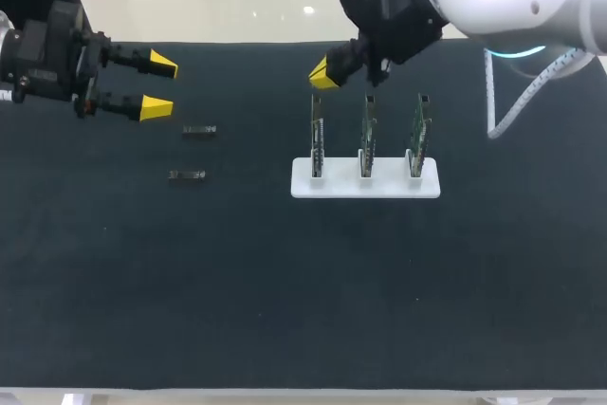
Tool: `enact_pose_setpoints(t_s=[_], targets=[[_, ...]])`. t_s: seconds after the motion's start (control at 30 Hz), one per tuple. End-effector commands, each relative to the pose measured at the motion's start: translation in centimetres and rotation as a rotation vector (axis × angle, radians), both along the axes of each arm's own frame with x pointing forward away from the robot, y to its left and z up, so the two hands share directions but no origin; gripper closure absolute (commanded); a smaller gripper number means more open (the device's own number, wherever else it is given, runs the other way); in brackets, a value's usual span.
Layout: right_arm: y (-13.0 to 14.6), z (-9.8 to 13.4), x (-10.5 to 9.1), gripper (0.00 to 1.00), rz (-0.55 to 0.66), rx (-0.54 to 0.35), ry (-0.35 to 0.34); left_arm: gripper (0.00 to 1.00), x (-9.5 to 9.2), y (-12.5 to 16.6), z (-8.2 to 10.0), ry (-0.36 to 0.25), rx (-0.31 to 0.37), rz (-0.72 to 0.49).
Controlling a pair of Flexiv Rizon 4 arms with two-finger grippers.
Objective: Pick up the optical module with the left hand, and insert it into the network port with the right hand.
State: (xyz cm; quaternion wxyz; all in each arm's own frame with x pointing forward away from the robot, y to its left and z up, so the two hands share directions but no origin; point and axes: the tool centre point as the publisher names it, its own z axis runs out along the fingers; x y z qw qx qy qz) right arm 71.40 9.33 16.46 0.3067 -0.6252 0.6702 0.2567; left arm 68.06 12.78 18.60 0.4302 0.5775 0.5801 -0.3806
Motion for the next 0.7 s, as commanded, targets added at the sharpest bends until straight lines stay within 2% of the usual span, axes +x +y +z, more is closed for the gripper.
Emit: enact_pose_setpoints(t_s=[0.03,0.7], targets=[[0.1,-0.6,-0.1,1.00,-0.004,-0.006,-0.005,0.00,0.0,-0.1,0.0,0.000,0.003,0.002],[0.2,-2.1,0.0,1.00,-0.005,-0.016,-0.011,0.00,0.0,-0.1,0.0,0.000,0.003,0.002]])
